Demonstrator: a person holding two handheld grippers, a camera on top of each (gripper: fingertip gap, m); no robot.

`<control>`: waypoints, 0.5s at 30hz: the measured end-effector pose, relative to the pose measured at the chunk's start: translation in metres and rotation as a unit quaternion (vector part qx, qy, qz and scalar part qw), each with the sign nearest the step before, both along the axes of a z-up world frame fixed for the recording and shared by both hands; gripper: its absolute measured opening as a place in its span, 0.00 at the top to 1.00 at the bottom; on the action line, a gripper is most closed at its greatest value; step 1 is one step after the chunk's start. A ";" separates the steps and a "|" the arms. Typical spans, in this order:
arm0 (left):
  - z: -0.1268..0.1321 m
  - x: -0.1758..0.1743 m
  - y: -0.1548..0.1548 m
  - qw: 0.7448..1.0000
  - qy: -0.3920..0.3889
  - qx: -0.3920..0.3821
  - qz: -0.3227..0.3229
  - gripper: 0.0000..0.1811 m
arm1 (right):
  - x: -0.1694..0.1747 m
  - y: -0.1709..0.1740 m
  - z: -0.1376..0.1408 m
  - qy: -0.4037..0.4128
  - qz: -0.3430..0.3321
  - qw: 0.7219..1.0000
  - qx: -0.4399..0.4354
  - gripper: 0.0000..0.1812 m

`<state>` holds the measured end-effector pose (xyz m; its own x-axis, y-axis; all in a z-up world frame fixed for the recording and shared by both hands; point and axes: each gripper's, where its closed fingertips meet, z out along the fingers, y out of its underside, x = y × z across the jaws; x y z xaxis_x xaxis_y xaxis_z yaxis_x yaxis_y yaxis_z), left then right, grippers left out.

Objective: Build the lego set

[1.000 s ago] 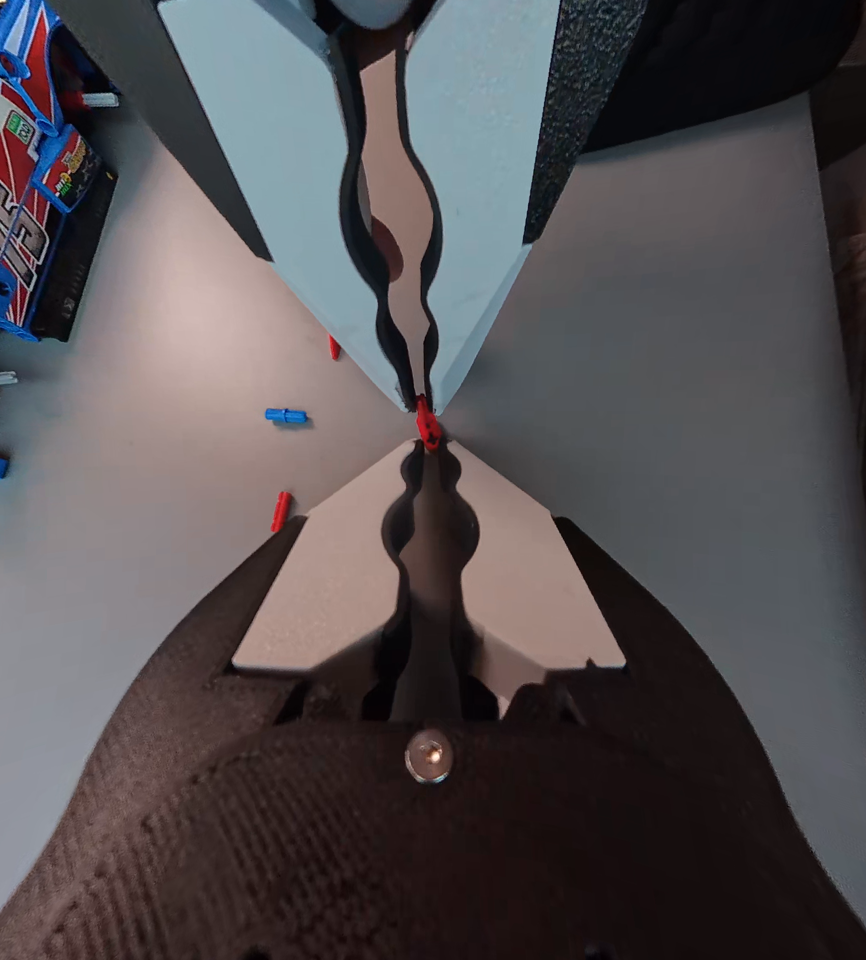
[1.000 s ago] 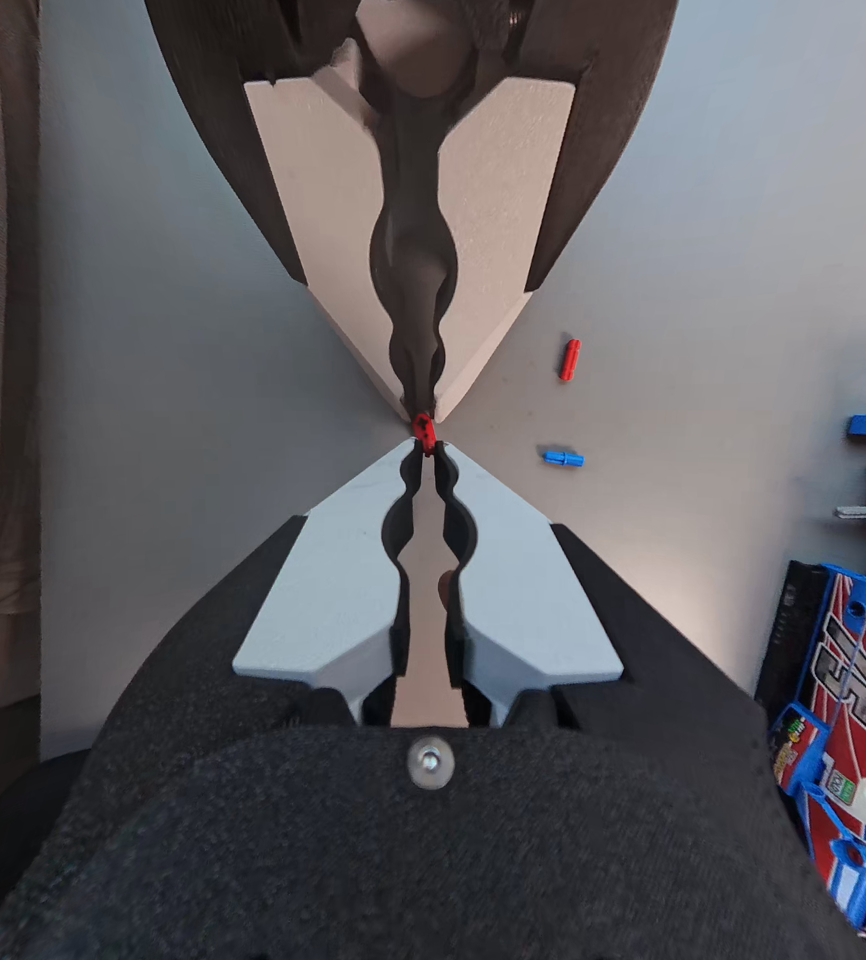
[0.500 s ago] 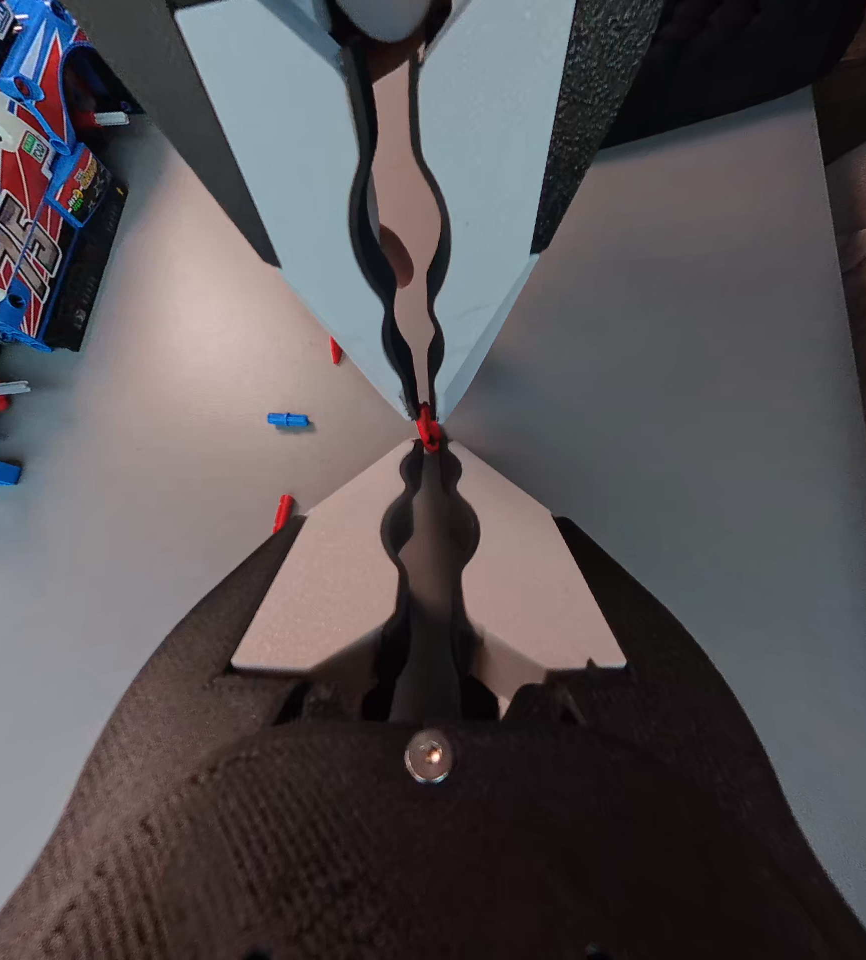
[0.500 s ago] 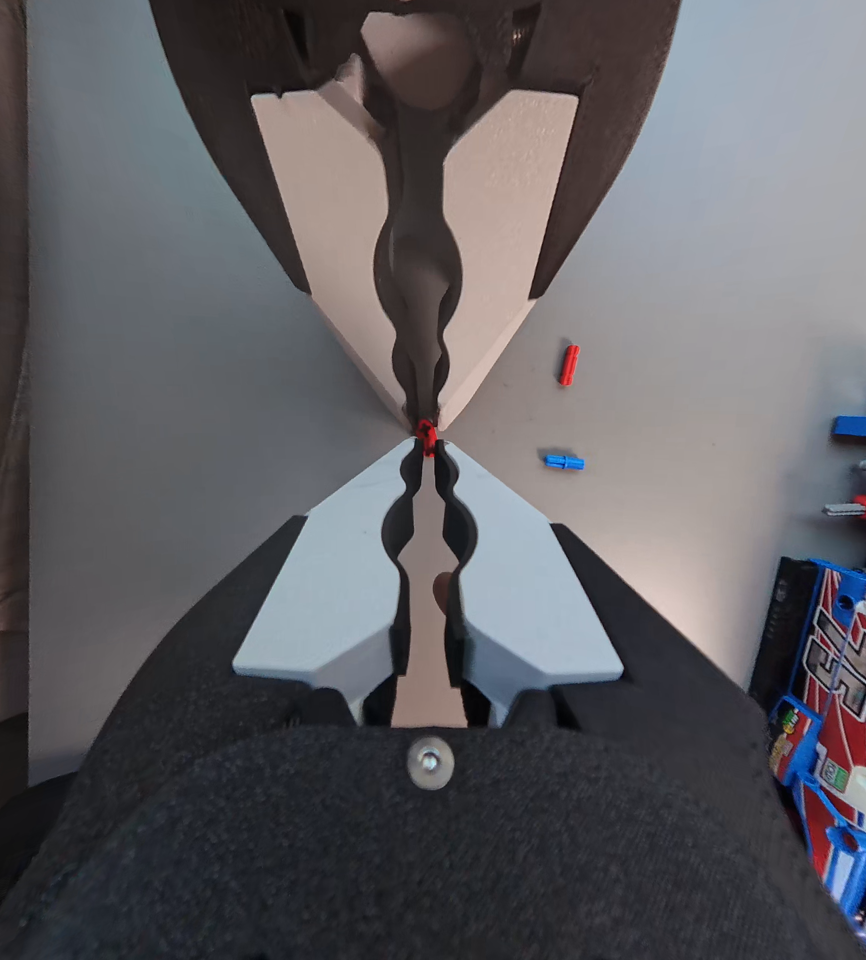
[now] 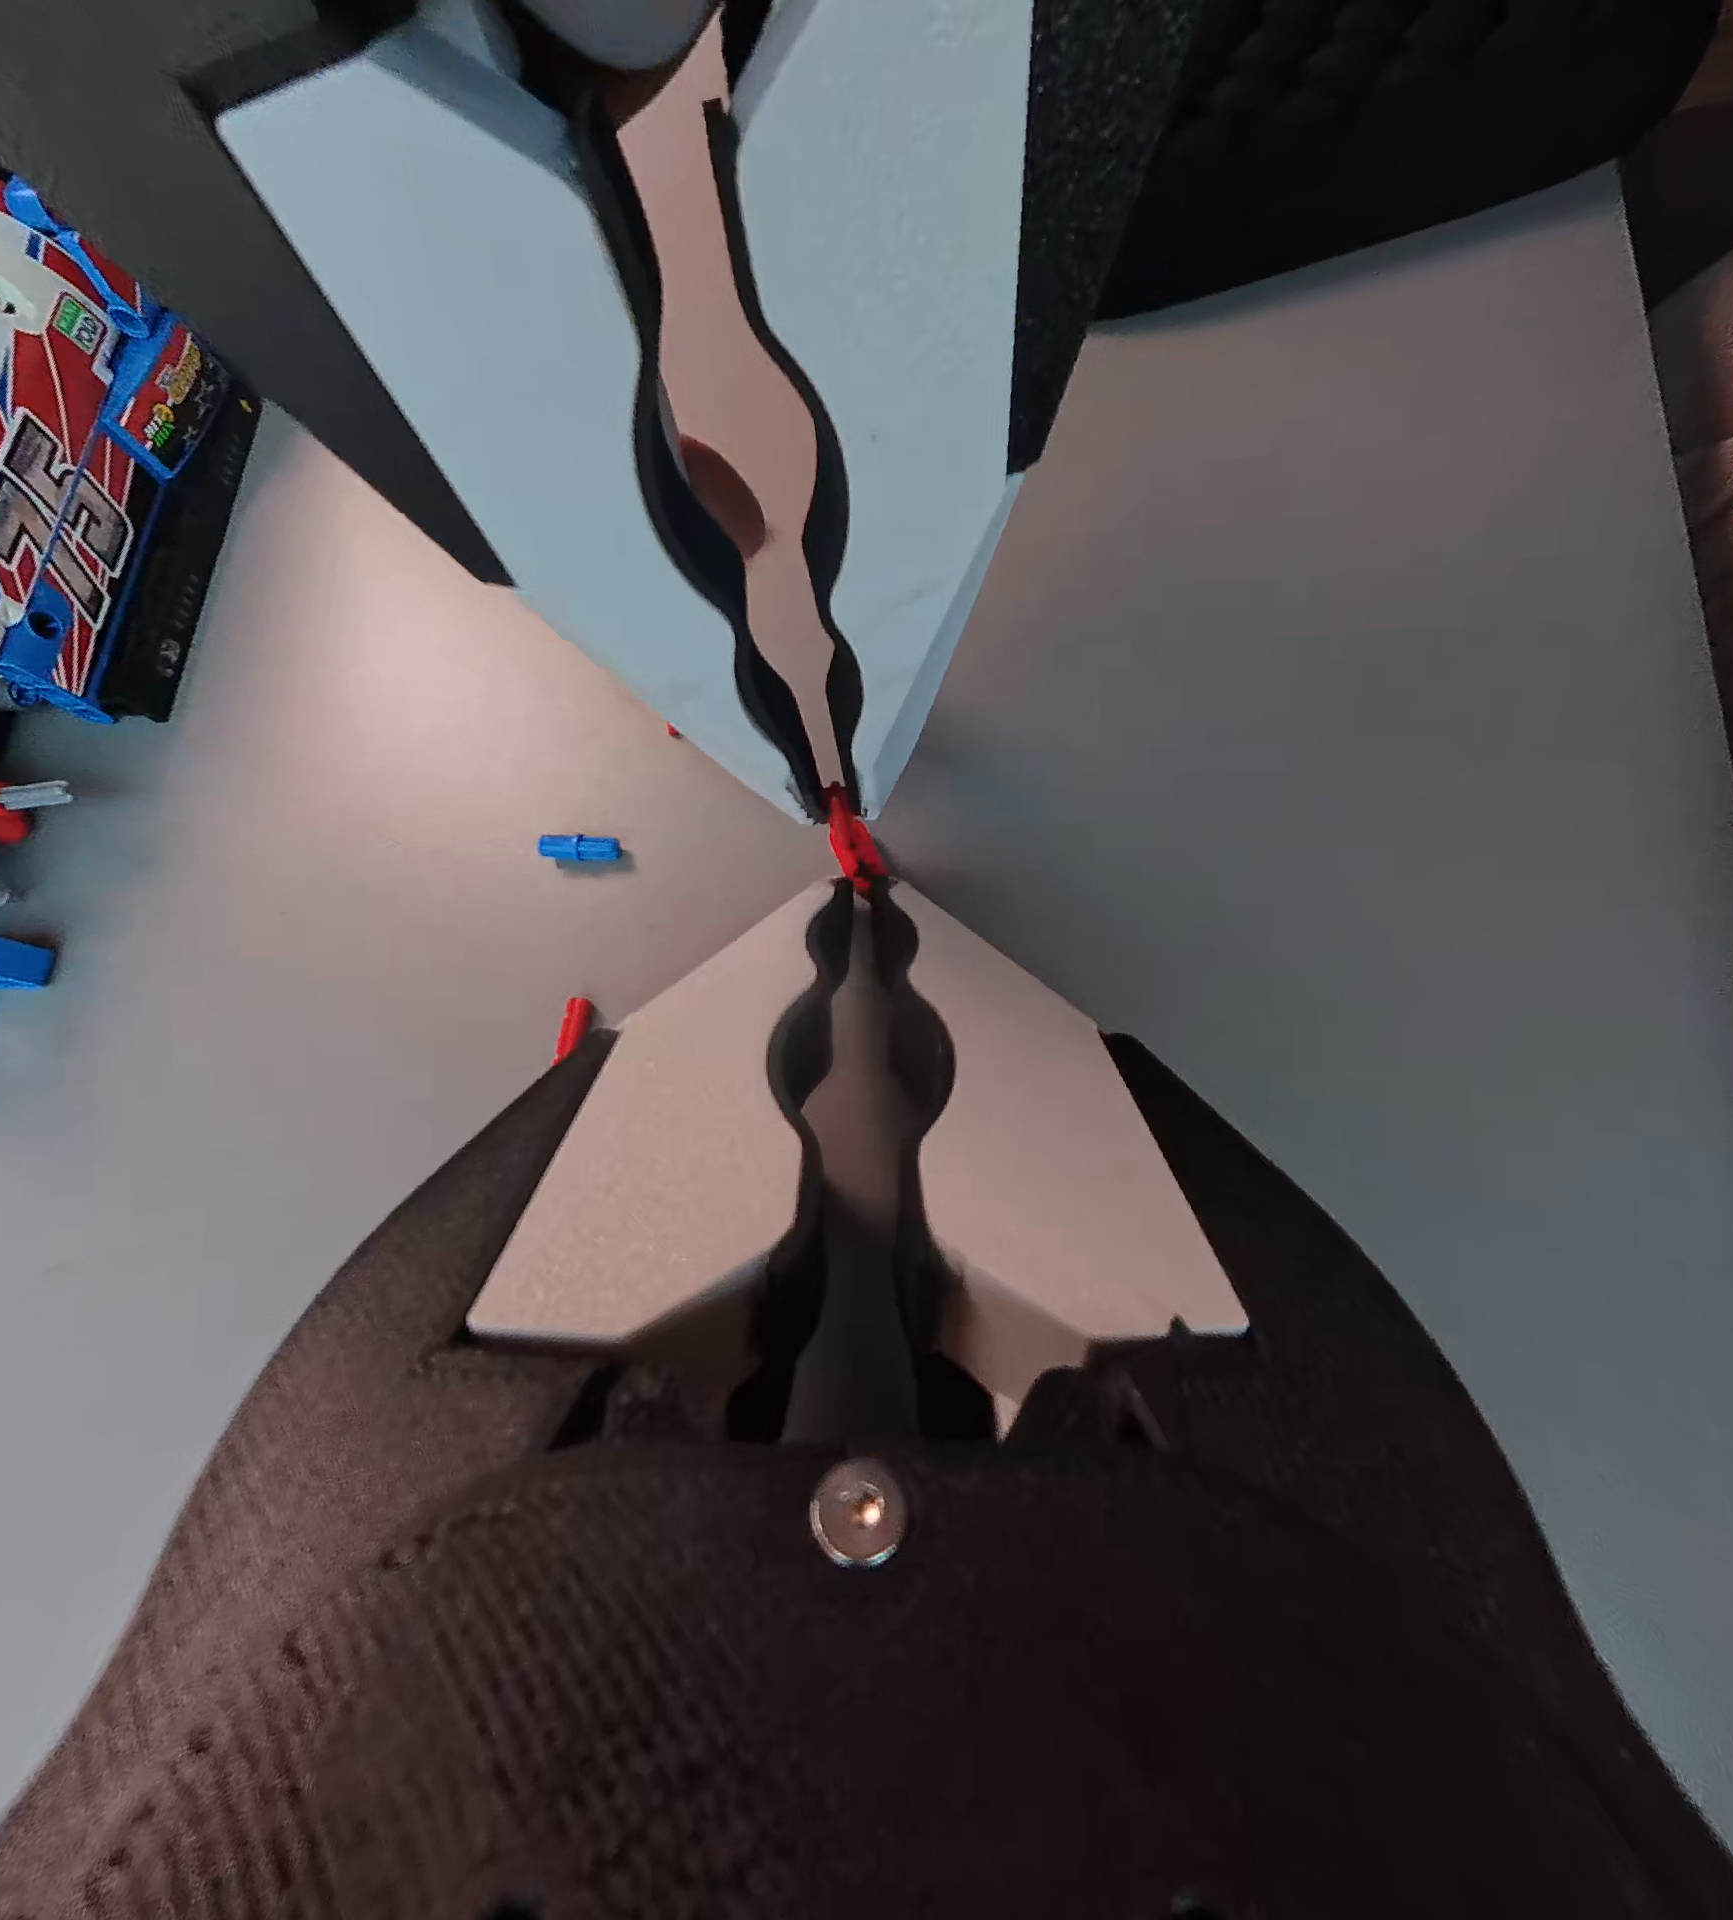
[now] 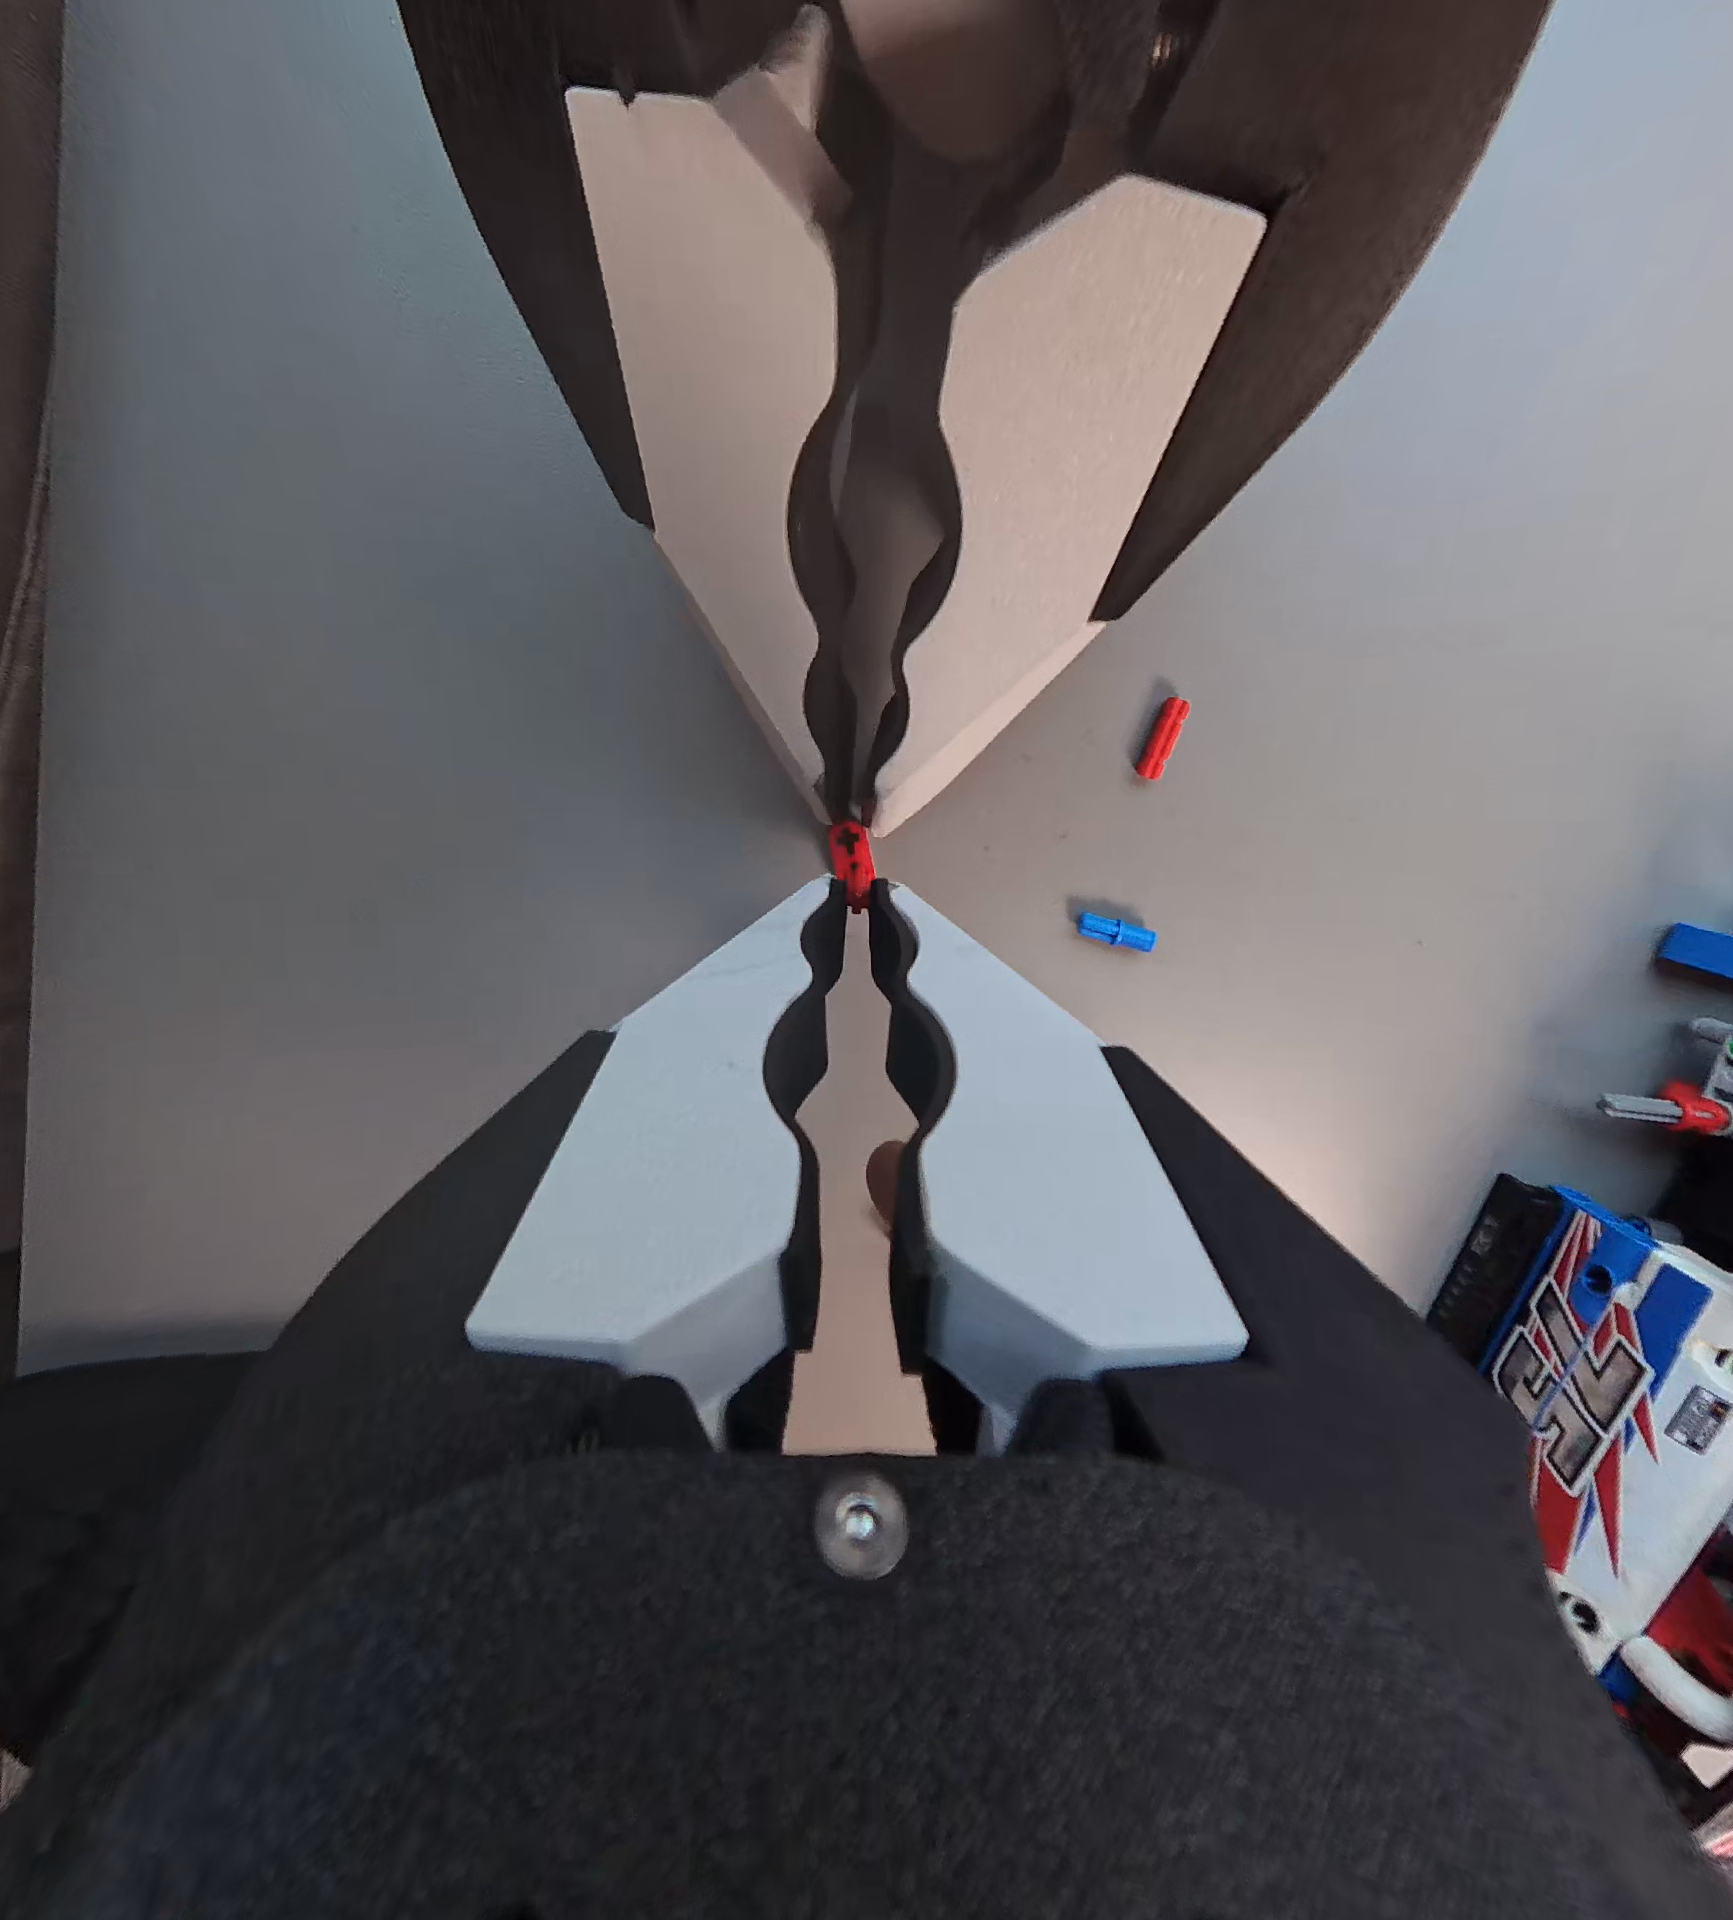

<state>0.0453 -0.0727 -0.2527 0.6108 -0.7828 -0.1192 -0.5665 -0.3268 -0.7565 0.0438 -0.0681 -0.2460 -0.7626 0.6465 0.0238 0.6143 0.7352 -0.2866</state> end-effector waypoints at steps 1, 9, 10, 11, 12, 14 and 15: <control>0.000 0.001 0.000 1.000 -0.002 -0.001 -0.001 0.98 | 0.000 0.000 0.000 -0.001 0.000 1.000 0.000 0.99; 0.000 0.003 0.003 1.000 -0.001 0.003 0.009 0.95 | 0.000 0.000 0.000 0.013 0.015 1.000 0.000 0.99; 0.000 0.004 0.003 1.000 0.000 0.004 0.007 0.95 | 0.000 0.000 0.000 0.015 0.023 1.000 0.002 0.99; 0.000 0.004 0.003 1.000 0.001 0.005 0.005 0.96 | 0.000 -0.001 0.000 0.017 0.032 0.999 0.004 0.99; 0.000 0.004 0.003 1.000 0.002 0.006 0.003 0.96 | 0.000 -0.001 0.000 0.019 0.042 0.999 0.006 0.99; 0.000 0.004 0.003 1.000 0.002 0.006 -0.006 0.96 | 0.001 -0.001 0.000 0.017 0.058 0.998 0.010 0.99; 0.000 0.003 0.003 1.000 0.002 0.007 -0.011 0.97 | 0.001 -0.001 0.000 0.014 0.066 0.998 0.011 0.99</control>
<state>0.0488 -0.0702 -0.2525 0.5925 -0.7947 -0.1319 -0.5767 -0.3041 -0.7583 0.0445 -0.0690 -0.2463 -0.8399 0.5396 0.0587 0.5039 0.8153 -0.2853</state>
